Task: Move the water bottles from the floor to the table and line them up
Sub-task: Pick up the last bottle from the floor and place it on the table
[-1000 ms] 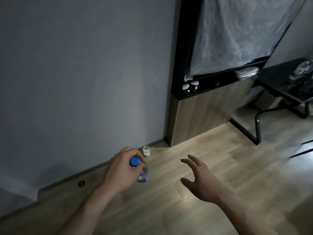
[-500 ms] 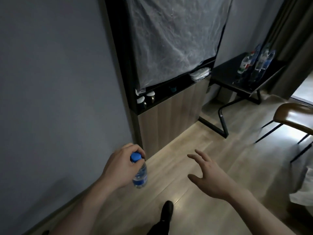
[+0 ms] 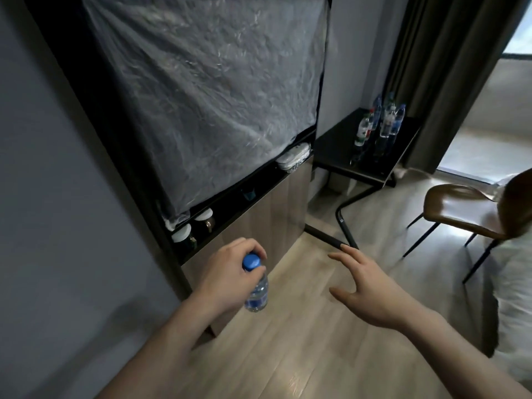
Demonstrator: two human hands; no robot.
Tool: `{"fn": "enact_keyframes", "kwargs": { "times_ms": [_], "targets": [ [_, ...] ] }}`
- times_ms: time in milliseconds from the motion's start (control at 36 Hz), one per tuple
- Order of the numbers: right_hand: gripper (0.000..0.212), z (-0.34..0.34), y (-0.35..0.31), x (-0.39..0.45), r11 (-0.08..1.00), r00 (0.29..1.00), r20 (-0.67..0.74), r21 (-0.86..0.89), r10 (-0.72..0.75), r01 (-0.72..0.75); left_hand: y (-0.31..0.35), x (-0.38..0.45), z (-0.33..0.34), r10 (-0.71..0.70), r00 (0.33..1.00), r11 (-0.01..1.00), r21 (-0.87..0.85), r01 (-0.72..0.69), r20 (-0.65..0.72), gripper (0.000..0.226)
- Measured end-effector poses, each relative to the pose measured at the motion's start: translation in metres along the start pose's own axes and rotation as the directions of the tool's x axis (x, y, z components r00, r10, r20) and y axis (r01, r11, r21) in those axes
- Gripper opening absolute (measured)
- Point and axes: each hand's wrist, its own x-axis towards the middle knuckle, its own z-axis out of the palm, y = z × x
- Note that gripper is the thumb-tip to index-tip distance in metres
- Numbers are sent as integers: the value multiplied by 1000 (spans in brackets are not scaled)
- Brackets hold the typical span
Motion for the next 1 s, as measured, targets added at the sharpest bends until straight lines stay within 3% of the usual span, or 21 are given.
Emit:
{"fn": "enact_keyframes", "kwargs": {
  "times_ms": [444, 1000],
  "targets": [
    [69, -85, 117, 120, 999, 997, -54, 20, 51, -50, 48, 183, 73, 86, 996, 996, 5, -86, 28, 17],
    [72, -235, 335, 295, 998, 997, 35, -5, -67, 67, 175, 387, 202, -107, 989, 994, -21, 105, -98, 19]
  ]
}}
